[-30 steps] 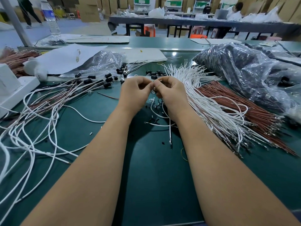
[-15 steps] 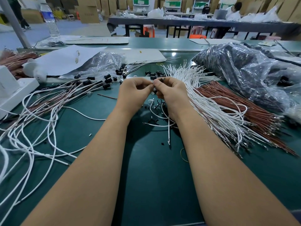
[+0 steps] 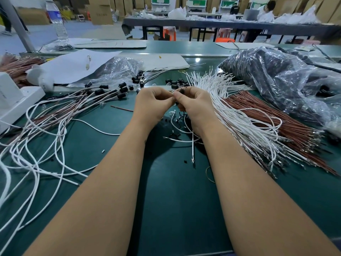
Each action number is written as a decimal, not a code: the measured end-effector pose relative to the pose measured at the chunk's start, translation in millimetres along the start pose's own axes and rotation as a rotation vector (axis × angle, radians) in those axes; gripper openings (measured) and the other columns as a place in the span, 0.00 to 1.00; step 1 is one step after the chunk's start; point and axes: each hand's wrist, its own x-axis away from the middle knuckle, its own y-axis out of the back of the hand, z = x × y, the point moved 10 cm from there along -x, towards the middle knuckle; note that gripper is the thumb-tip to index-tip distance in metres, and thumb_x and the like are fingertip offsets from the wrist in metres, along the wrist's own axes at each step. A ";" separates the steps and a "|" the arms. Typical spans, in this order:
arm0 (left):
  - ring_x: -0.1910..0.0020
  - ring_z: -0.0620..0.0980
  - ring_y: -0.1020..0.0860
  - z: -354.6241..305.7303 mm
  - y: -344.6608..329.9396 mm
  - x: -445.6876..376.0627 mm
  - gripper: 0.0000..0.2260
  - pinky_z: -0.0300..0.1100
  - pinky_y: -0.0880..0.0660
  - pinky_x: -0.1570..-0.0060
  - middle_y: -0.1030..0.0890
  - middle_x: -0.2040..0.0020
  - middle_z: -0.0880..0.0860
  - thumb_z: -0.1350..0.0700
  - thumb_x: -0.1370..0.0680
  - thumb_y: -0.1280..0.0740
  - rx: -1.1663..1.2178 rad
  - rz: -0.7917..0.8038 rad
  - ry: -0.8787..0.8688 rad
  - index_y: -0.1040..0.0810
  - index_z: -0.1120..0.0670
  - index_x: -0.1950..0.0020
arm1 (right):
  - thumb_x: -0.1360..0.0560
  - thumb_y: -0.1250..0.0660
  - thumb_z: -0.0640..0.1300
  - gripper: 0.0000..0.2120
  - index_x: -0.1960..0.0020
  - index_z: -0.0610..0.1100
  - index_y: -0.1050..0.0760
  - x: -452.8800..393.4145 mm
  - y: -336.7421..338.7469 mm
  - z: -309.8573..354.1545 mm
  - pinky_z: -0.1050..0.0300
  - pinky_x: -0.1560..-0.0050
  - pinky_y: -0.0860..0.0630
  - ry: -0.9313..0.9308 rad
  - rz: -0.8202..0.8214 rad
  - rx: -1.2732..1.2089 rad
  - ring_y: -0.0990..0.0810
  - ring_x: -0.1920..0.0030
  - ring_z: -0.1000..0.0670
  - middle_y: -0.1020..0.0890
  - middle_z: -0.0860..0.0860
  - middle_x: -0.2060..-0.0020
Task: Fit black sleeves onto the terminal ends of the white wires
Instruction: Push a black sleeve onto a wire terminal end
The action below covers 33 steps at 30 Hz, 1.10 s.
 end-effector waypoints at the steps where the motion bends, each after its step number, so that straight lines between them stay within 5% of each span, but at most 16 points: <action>1: 0.73 0.35 0.26 0.7 0.2 -0.1 0.03 0.28 0.31 0.68 0.20 0.69 0.46 0.61 0.28 0.27 0.001 0.000 0.004 0.17 0.55 0.60 | 0.25 0.30 0.36 0.06 0.60 0.43 0.22 0.1 -0.6 0.0 0.66 0.67 0.28 0.000 0.005 0.008 0.27 0.70 0.56 0.23 0.50 0.69; 11: 0.70 0.35 0.24 5.4 4.6 -2.4 0.03 0.28 0.27 0.64 0.19 0.66 0.46 0.61 0.26 0.29 -0.116 -0.004 0.017 0.18 0.54 0.60 | 0.24 0.33 0.35 0.08 0.58 0.46 0.21 -0.8 20.1 10.9 0.63 0.62 0.24 0.063 -0.127 0.021 0.23 0.68 0.57 0.20 0.50 0.66; 15: 0.59 0.51 0.18 3.3 1.4 -2.5 0.02 0.45 0.21 0.53 0.16 0.61 0.55 0.61 0.26 0.30 -0.151 0.023 0.003 0.18 0.58 0.57 | 0.25 0.32 0.33 0.09 0.58 0.46 0.22 -0.6 17.9 13.1 0.64 0.62 0.24 0.077 -0.116 0.032 0.23 0.69 0.57 0.20 0.50 0.66; 19: 0.56 0.58 0.18 5.9 -2.6 -0.7 0.03 0.52 0.21 0.50 0.17 0.59 0.59 0.59 0.24 0.32 -0.035 0.055 0.046 0.21 0.52 0.53 | 0.25 0.32 0.33 0.09 0.59 0.46 0.23 -1.3 19.5 14.8 0.66 0.62 0.24 0.096 -0.128 0.063 0.23 0.67 0.56 0.20 0.51 0.66; 21: 0.61 0.60 0.21 3.3 -4.2 -0.6 0.03 0.51 0.22 0.55 0.18 0.60 0.63 0.58 0.24 0.31 -0.003 0.073 0.019 0.21 0.51 0.52 | 0.25 0.32 0.33 0.11 0.60 0.47 0.23 -1.5 19.5 16.4 0.64 0.60 0.24 0.120 -0.130 0.110 0.22 0.65 0.54 0.20 0.51 0.66; 25: 0.72 0.44 0.32 0.7 -4.6 -2.7 0.04 0.34 0.33 0.70 0.25 0.67 0.58 0.60 0.25 0.29 -0.049 0.080 -0.037 0.19 0.52 0.53 | 0.25 0.32 0.32 0.12 0.61 0.48 0.24 -0.9 17.3 22.6 0.60 0.57 0.24 0.188 -0.133 0.224 0.21 0.62 0.51 0.21 0.52 0.65; 33: 0.72 0.43 0.33 -1.4 -2.8 -3.2 0.04 0.32 0.35 0.68 0.29 0.70 0.49 0.59 0.25 0.29 -0.203 0.037 -0.097 0.18 0.54 0.51 | 0.26 0.34 0.32 0.09 0.58 0.45 0.24 7.7 7.4 39.2 0.55 0.55 0.22 0.339 -0.128 0.442 0.19 0.61 0.49 0.22 0.53 0.66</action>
